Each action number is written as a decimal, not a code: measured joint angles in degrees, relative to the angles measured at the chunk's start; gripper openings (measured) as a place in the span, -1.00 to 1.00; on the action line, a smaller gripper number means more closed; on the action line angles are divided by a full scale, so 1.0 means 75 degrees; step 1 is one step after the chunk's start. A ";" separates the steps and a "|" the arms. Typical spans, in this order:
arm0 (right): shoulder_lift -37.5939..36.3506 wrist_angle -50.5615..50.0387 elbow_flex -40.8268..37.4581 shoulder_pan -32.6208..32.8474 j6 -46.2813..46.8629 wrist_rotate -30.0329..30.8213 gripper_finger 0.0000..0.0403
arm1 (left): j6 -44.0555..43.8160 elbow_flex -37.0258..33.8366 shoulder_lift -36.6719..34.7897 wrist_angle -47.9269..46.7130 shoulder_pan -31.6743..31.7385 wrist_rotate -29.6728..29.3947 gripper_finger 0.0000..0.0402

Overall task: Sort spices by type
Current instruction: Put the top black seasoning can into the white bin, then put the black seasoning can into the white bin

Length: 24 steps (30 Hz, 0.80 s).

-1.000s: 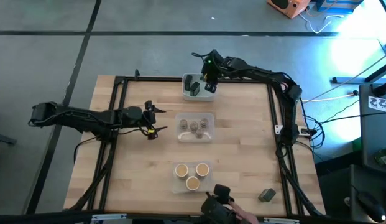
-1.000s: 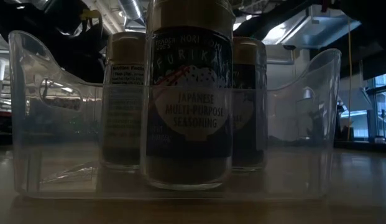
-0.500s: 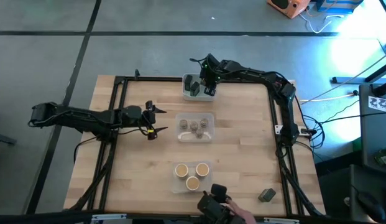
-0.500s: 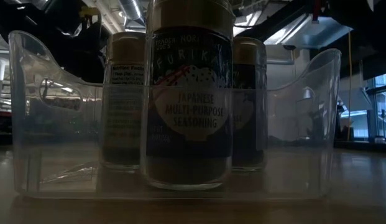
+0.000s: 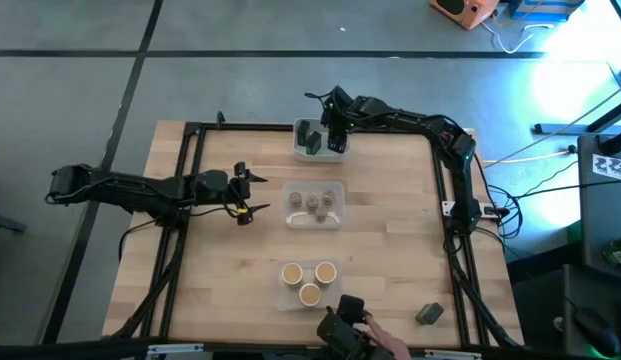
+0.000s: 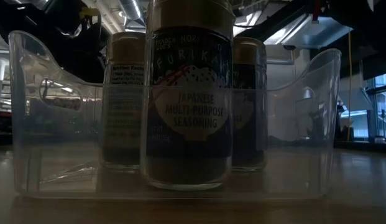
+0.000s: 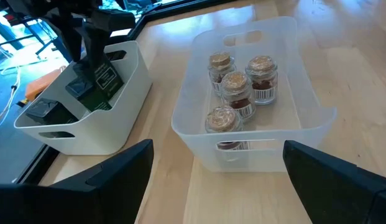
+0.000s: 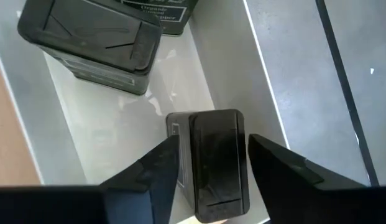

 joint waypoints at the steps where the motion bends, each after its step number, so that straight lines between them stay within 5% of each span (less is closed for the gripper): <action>1: 0.0000 0.0005 0.0000 0.0000 0.0000 0.0000 -0.02 | 0.0000 0.0000 0.0000 0.0000 0.0000 0.0000 0.72; 12: -0.0713 -0.0456 -0.0003 0.0374 -0.0014 0.0727 0.13 | -0.0001 0.0000 0.0000 -0.0003 0.0000 0.0000 0.72; 24: -0.2315 -0.2730 -0.0003 0.2138 0.1187 0.0912 0.13 | -0.0339 0.0000 0.0000 0.0047 -0.0197 -0.0003 0.72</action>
